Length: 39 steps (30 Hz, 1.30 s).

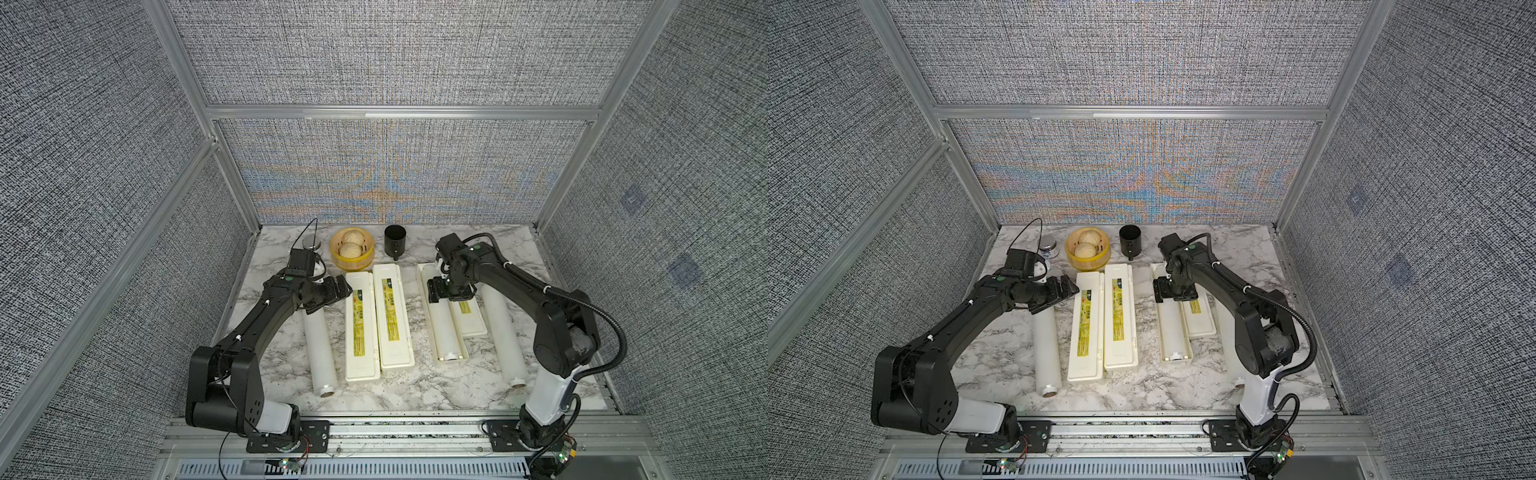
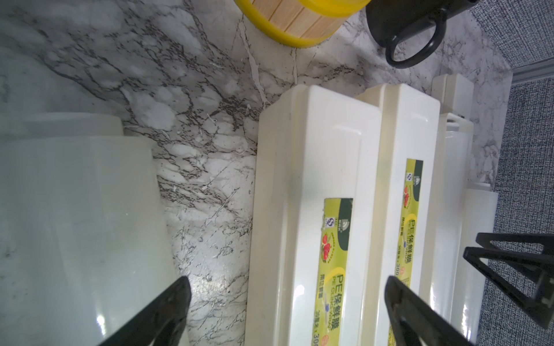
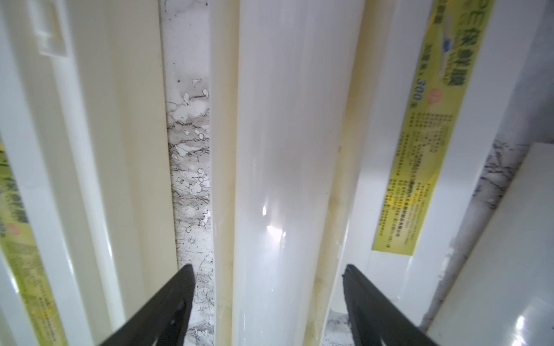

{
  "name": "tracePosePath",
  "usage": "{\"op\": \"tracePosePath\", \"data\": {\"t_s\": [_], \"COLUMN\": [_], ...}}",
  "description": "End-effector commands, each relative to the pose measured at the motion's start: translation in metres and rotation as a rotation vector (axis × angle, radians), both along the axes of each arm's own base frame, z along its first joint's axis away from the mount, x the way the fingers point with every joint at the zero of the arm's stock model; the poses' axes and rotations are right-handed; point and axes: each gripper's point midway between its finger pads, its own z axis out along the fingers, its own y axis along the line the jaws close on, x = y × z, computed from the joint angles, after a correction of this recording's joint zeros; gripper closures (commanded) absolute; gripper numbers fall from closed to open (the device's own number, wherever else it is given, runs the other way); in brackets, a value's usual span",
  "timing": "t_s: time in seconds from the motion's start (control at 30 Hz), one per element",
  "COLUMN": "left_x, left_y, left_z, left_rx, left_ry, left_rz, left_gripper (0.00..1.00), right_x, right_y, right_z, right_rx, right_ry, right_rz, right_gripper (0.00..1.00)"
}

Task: Put plastic wrap rolls into dispensers
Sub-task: Place the plastic wrap into the plastic wrap cutting box, then pick up the plastic wrap from the center of the board.

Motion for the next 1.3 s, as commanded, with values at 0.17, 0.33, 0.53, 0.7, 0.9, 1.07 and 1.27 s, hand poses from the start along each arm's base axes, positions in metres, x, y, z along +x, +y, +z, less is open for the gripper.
{"op": "tracePosePath", "data": {"t_s": [0.17,0.33,0.53,0.7,0.9,1.07,1.27], "left_x": [0.001,0.001,0.004,0.004,0.002,0.004,0.005], "left_y": [-0.007,-0.008,-0.009,-0.009,-0.008,-0.009,-0.008], "left_z": [0.007,0.007,0.005,0.005,0.004,0.003,0.004], "left_rx": [-0.035,-0.041,-0.046,-0.049,-0.039,-0.043,-0.041], "left_ry": [-0.013,-0.013,-0.008,-0.01,-0.012,-0.007,-0.009], "left_rz": [-0.028,-0.028,-0.022,-0.022,-0.021,-0.024,-0.026], "left_gripper": [0.0,0.0,0.0,0.0,0.0,0.0,0.0], "right_x": [-0.002,-0.004,-0.012,-0.014,-0.03,-0.045,-0.065], "right_y": [-0.054,-0.084,-0.103,-0.116,-0.157,-0.177,-0.189], "right_z": [0.013,0.014,0.007,-0.002,-0.012,-0.029,-0.062], "right_rx": [-0.067,-0.082,-0.07,-0.113,-0.233,-0.258,-0.251], "right_ry": [-0.007,-0.01,-0.002,-0.003,0.033,0.085,0.196], "right_rz": [-0.003,-0.052,-0.091,-0.106,-0.186,-0.229,-0.242], "right_gripper": [0.21,0.21,0.21,0.22,0.22,0.22,0.22]}}
